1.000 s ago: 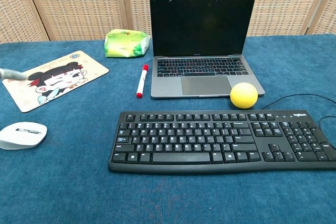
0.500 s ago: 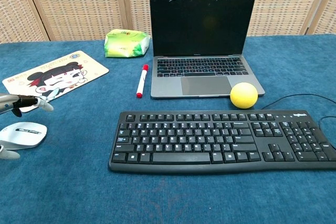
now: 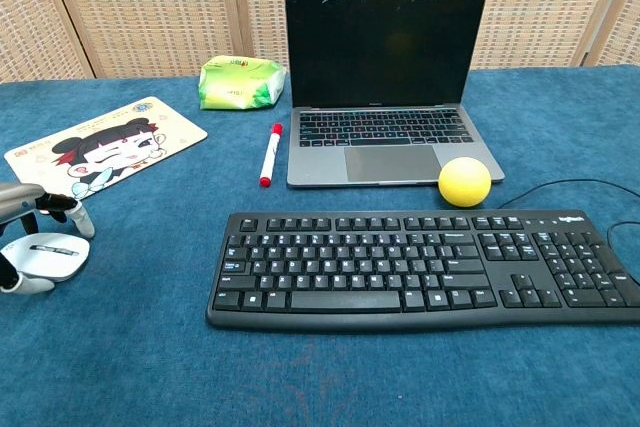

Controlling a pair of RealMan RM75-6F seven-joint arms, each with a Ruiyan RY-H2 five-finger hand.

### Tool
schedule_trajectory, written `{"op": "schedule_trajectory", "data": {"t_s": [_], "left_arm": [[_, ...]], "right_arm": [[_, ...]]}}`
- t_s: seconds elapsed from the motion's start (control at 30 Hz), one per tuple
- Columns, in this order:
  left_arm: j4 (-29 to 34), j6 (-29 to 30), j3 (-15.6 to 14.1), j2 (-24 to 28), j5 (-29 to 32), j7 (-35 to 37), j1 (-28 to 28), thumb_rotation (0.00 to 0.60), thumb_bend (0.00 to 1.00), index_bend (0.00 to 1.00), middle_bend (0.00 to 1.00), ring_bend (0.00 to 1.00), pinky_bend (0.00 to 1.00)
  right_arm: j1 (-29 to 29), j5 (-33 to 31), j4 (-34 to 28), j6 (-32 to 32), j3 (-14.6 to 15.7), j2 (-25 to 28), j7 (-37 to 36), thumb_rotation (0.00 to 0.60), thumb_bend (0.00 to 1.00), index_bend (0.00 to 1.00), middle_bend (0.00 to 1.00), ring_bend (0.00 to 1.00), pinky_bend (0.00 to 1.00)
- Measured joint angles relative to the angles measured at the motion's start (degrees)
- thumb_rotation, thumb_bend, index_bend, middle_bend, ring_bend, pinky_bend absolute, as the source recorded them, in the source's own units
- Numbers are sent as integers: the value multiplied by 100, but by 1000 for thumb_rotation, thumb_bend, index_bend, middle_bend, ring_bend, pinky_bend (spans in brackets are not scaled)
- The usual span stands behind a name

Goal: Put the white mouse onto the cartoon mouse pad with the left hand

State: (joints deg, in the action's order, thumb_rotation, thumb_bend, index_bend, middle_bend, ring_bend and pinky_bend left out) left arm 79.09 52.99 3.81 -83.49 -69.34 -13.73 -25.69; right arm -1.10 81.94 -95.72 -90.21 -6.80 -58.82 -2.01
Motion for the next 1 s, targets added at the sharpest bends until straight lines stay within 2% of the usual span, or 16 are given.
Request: {"op": "schedule_trajectory", "data": {"t_s": [0.1, 0.23, 0.47, 0.77, 0.9, 1.0], "left_arm": [[4, 150, 12, -46, 22, -73, 22, 600, 319, 498, 435, 370, 445], [81, 240, 42, -58, 183, -262, 44, 600, 383, 522, 454, 396, 474], [519, 244, 222, 134, 928, -540, 31, 600, 401, 541, 467, 406, 483], [1329, -1, 988, 844, 2558, -559, -311, 600, 398, 540, 467, 406, 483], [1346, -114, 1272, 1060, 3390, -595, -615, 600, 394, 540, 467, 406, 482], [1125, -174, 1406, 1064, 4091, -701, -889, 600, 395, 540, 467, 406, 483]], "right_arm": [[3, -19, 12, 15, -7, 2, -30, 600, 0, 0, 0, 0, 0], [7, -14, 13, 29, -2, 6, -38, 600, 0, 0, 0, 0, 0], [21, -20, 14, 70, 9, -4, -36, 600, 0, 0, 0, 0, 0], [49, 3, 27, 125, 28, -14, -33, 600, 0, 0, 0, 0, 0], [66, -24, 55, 161, 22, -21, -42, 600, 0, 0, 0, 0, 0], [104, -97, 112, 273, 12, -42, -44, 600, 0, 0, 0, 0, 0]]}}
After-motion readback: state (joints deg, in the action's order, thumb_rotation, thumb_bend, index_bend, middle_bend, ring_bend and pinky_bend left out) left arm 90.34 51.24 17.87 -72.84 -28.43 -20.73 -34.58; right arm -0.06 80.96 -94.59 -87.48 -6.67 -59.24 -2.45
